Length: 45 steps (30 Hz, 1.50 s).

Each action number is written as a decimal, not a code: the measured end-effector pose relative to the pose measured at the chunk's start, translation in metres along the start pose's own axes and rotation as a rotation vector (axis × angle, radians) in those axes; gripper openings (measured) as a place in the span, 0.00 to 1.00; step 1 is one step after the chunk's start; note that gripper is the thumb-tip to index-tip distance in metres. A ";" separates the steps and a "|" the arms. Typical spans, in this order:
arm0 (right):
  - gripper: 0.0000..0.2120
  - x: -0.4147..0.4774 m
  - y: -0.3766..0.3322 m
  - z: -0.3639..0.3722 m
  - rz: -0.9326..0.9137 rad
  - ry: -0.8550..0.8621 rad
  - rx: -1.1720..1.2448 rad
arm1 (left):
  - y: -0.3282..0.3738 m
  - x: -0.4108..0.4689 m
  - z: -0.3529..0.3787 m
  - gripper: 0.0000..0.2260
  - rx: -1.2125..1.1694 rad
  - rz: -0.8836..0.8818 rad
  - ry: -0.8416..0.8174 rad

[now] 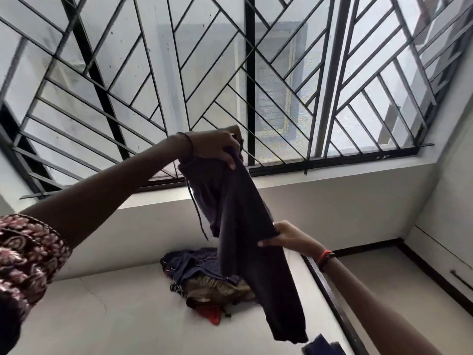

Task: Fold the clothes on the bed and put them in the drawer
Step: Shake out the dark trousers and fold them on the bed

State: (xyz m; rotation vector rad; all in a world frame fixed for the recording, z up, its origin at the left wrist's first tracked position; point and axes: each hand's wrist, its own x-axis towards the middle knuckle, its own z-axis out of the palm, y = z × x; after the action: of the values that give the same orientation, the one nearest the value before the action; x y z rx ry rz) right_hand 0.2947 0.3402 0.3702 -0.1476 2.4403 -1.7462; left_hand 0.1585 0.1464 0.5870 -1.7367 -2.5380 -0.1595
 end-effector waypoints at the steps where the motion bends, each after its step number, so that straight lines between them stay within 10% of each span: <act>1: 0.05 -0.001 0.010 -0.001 0.039 -0.005 -0.036 | -0.003 -0.002 -0.006 0.08 0.003 0.004 0.035; 11: 0.25 -0.030 0.059 -0.019 0.072 0.112 0.372 | -0.067 -0.029 0.007 0.10 0.024 -0.271 0.141; 17: 0.09 -0.030 0.039 -0.032 0.128 0.211 0.371 | -0.093 -0.056 0.079 0.09 -0.099 -0.385 0.089; 23: 0.04 -0.018 0.019 -0.023 0.198 0.159 0.301 | -0.064 -0.067 0.139 0.25 -0.419 -0.280 0.064; 45: 0.06 -0.015 -0.025 -0.005 0.024 -0.036 -0.050 | 0.037 -0.017 0.178 0.06 -0.583 -0.069 -0.243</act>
State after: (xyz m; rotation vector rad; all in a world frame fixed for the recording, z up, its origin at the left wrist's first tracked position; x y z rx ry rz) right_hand 0.3084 0.3386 0.3963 -0.1532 2.4511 -1.6595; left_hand 0.2006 0.1650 0.4102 -1.9393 -2.9348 -0.8137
